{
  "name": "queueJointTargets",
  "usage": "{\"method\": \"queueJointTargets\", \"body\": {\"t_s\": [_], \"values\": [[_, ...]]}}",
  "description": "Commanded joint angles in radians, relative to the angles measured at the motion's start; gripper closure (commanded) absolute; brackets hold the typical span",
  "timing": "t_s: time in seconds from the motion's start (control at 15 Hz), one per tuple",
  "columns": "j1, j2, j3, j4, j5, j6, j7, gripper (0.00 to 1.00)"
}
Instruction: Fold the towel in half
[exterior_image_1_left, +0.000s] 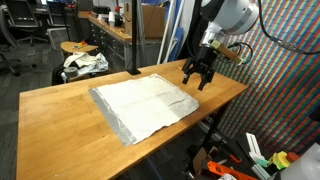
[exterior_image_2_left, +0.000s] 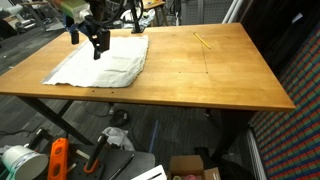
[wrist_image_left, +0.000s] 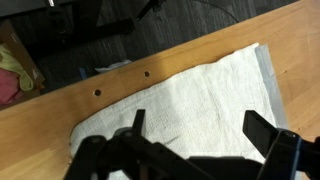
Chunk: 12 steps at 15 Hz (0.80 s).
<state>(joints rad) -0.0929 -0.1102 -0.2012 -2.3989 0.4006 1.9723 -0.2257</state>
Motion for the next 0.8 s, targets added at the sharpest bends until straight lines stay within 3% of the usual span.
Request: {"method": "queueJointTargets", "body": {"t_s": [0.0, 0.47, 0.73], "values": [[-0.010, 0.050, 0.019, 0.072, -0.035, -0.090, -0.012, 0.00], [-0.039, 0.140, 0.015, 0.127, -0.160, -0.034, 0.002, 0.00], [-0.076, 0.183, 0.006, 0.116, -0.108, 0.057, -0.033, 0.00]]}}
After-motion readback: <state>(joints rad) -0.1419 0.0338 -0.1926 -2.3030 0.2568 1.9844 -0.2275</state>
